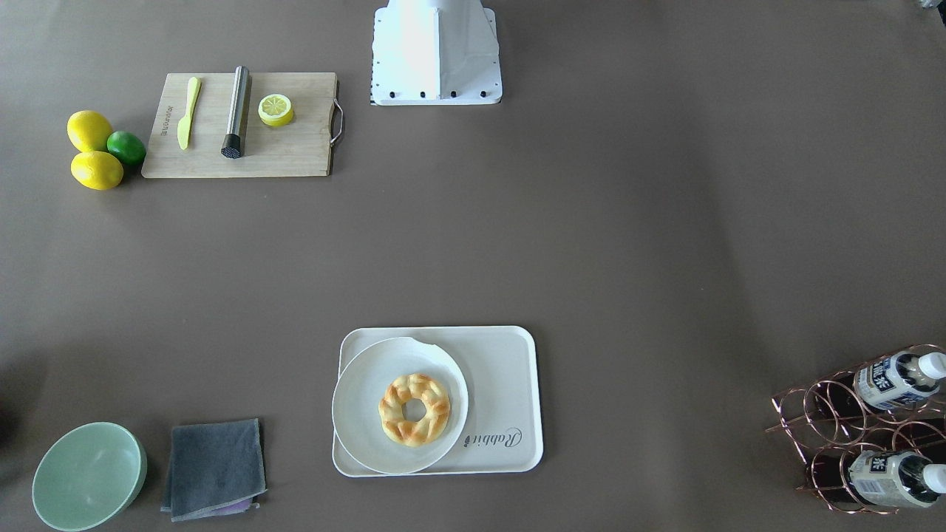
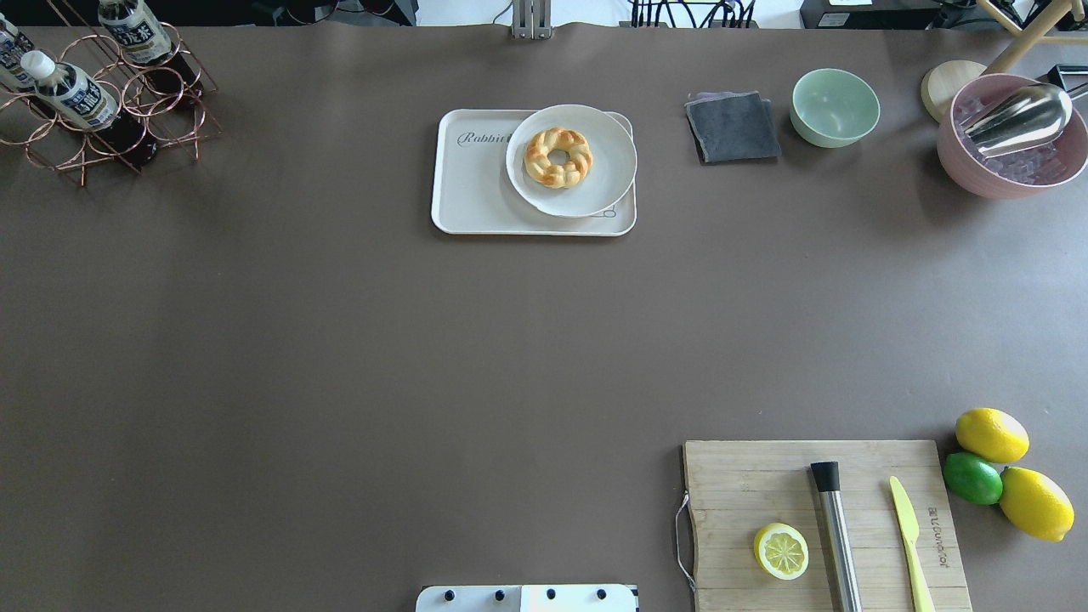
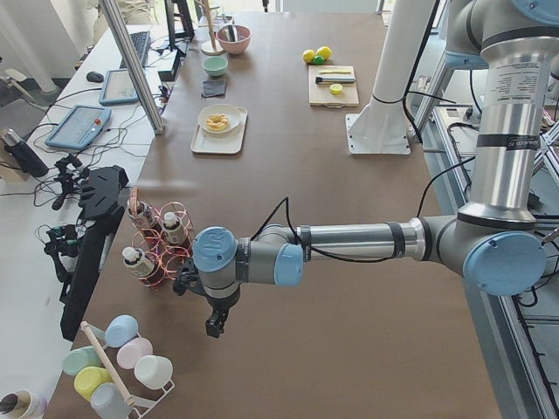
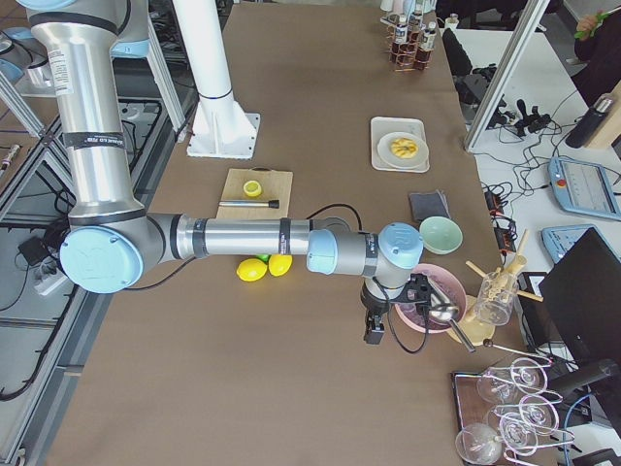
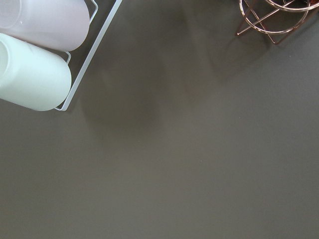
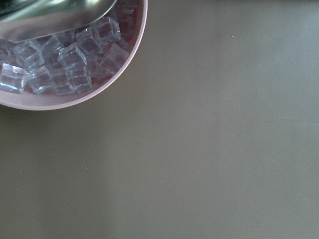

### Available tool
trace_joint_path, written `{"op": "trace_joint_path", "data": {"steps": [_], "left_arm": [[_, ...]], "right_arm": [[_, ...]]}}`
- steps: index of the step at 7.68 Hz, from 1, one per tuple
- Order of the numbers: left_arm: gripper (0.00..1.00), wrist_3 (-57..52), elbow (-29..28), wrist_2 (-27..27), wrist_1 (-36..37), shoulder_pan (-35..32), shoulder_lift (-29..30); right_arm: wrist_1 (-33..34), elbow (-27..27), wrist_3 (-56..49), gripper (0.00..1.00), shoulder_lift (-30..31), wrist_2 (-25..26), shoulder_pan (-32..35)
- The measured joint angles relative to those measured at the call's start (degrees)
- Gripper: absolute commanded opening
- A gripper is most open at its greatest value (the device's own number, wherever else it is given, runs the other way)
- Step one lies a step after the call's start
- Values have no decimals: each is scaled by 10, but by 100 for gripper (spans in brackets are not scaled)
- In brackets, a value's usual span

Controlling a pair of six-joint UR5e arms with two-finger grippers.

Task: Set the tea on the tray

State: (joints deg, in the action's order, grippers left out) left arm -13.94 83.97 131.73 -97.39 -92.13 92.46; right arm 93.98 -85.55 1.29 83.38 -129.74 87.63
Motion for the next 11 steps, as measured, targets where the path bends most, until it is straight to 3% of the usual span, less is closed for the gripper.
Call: {"op": "trace_joint_path", "data": {"steps": [11], "left_arm": [[98,7,-5,2,-14,0,0]], "right_arm": [[1,-2,1,100,2,-2,0]]}}
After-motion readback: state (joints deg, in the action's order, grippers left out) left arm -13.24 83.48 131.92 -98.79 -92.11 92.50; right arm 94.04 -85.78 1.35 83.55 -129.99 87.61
